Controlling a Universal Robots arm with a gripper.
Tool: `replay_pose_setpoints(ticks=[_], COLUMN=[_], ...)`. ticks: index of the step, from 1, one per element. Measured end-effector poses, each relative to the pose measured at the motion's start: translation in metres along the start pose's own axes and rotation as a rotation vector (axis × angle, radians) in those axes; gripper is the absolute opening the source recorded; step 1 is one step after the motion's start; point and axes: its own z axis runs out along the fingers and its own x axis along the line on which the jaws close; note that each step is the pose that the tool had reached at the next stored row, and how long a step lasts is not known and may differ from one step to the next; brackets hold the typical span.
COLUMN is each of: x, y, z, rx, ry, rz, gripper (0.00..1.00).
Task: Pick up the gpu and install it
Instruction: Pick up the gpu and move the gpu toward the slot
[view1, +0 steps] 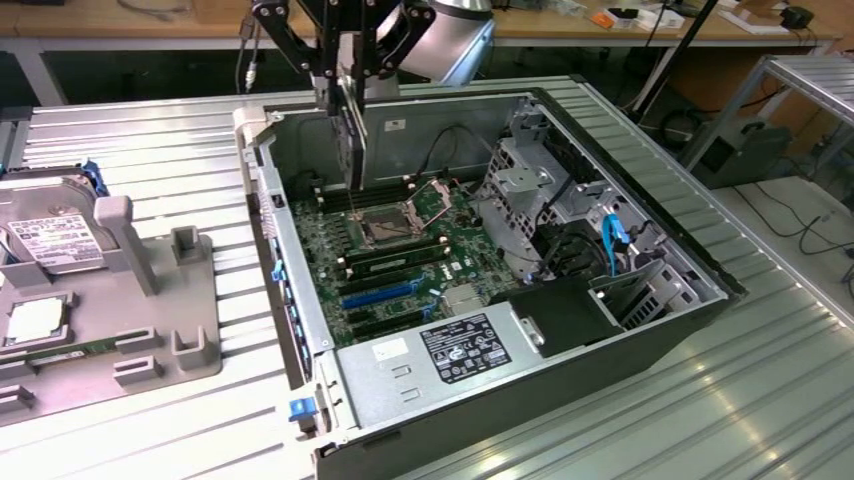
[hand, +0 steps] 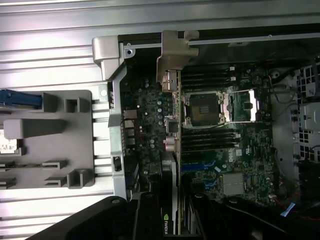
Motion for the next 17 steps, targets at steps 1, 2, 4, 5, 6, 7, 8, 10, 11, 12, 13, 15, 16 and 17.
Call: replay_pose_setpoints(ticks=[1, 2, 4, 5, 6, 7, 8, 10, 11, 12, 13, 15, 16, 17], x=[-0.003, -0.005, -0.01, -0.012, -0.014, -0.016, -0.019, -0.023, -0.024, -0.026, -0.029, -0.033, -0.036, -0.039], y=[0.0002, 0.0003, 0.0005, 0.0006, 0.0007, 0.0008, 0.001, 0.0012, 0.0013, 0.0014, 0.0016, 0.0018, 0.0019, 0.0021], z=[0.0001, 0.0001, 0.0003, 0.0003, 0.0004, 0.0004, 0.0005, 0.0006, 0.0006, 0.0007, 0.0007, 0.0008, 0.0009, 0.001], rx=[0.0, 0.0001, 0.0, 0.0001, 0.0, -0.0001, 0.0, 0.0, 0.0, 0.0, 0.0, 0.0, 0.0, 0.0], ry=[0.0001, 0.0001, 0.0, 0.0, 0.0, 0.0, 0.0, 0.0, 0.0, 0.0, 0.0, 0.0, 0.0, 0.0], rz=[0.0, 0.0, 0.0, 0.0, 0.0, 0.0, 0.0, 0.0, 0.0, 0.0, 0.0, 0.0, 0.0, 0.0], gripper=[0.27, 0.27, 0.27, 0.27, 0.27, 0.27, 0.27, 0.27, 0.27, 0.27, 0.27, 0.27, 0.27, 0.27])
